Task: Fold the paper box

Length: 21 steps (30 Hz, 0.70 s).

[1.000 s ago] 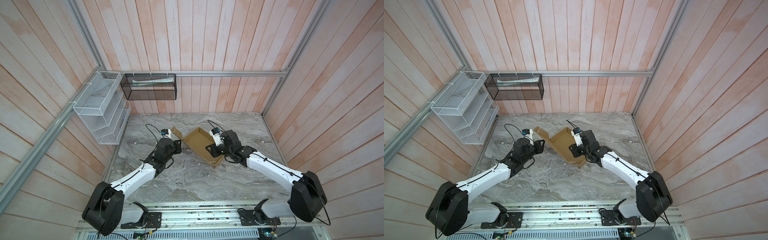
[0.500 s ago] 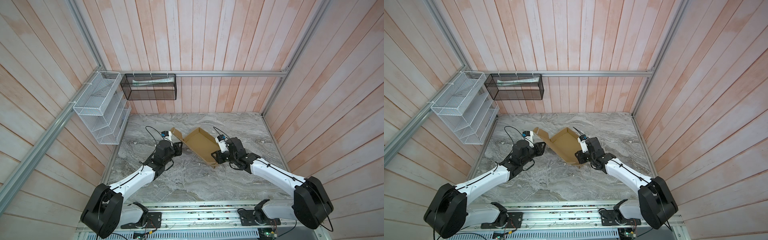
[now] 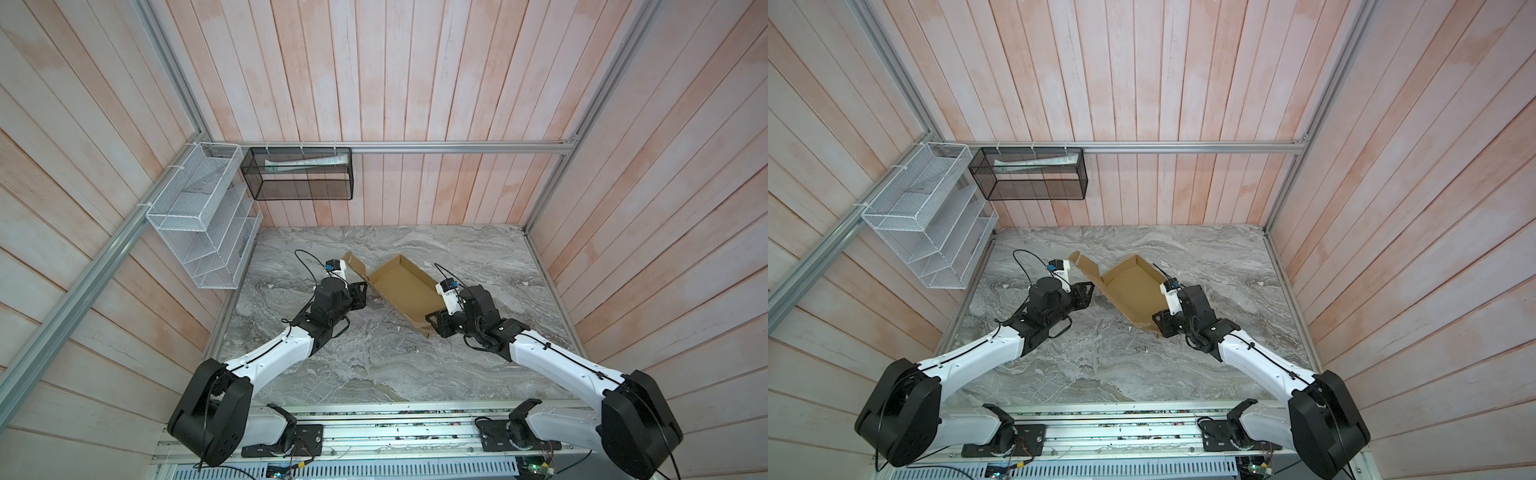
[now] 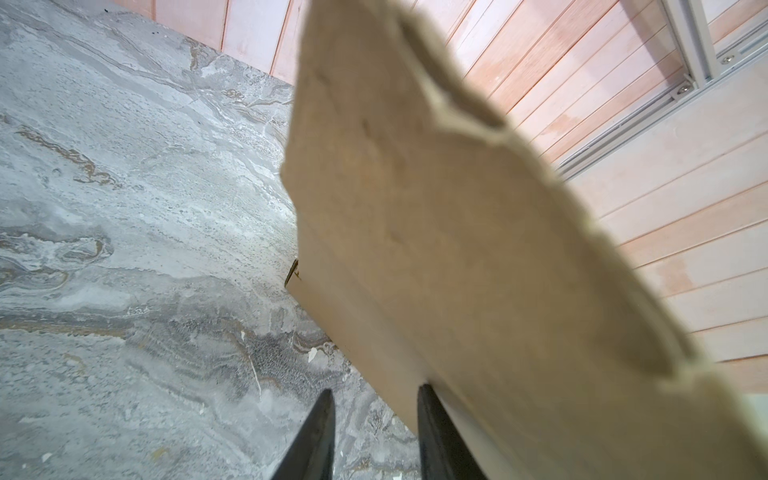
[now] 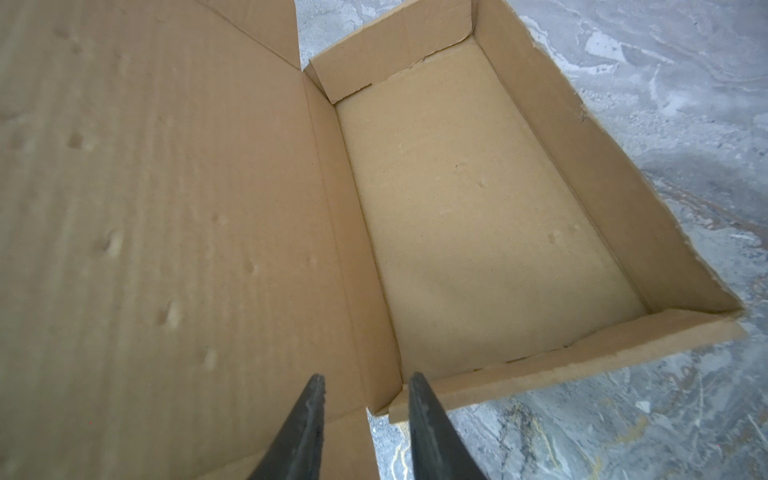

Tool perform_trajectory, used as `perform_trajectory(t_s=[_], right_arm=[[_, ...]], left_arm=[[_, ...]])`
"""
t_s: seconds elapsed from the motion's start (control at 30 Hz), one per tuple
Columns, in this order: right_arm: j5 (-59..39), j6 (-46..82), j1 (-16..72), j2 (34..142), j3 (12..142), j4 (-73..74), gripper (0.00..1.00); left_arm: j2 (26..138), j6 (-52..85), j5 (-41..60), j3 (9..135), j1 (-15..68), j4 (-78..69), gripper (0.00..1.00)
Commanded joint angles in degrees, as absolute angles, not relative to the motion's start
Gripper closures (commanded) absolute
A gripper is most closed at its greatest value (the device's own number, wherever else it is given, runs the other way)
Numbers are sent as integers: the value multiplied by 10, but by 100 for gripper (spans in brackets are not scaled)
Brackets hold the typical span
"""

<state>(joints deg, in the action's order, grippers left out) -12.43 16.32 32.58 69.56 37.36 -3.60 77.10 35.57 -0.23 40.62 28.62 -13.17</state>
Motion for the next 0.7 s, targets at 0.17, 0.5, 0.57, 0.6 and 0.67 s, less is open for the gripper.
perform_trajectory(t_s=[0.17,0.5,0.57,0.6,0.67], right_arm=[[-147,189,332,693,362,4,65],[-160,198,348,711,365,37,65],[-163,199,353,717,366,45,65],[-164,201,356,721,368,50,65],[-166,200,362,729,373,55,65]], left_arm=[[793,340,0,431,288,-144,64],[819,330,1,462,287,-139,64],[824,328,0,467,287,-140,64],[826,327,-1,471,287,-139,64],[834,328,-2,479,285,-140,64]])
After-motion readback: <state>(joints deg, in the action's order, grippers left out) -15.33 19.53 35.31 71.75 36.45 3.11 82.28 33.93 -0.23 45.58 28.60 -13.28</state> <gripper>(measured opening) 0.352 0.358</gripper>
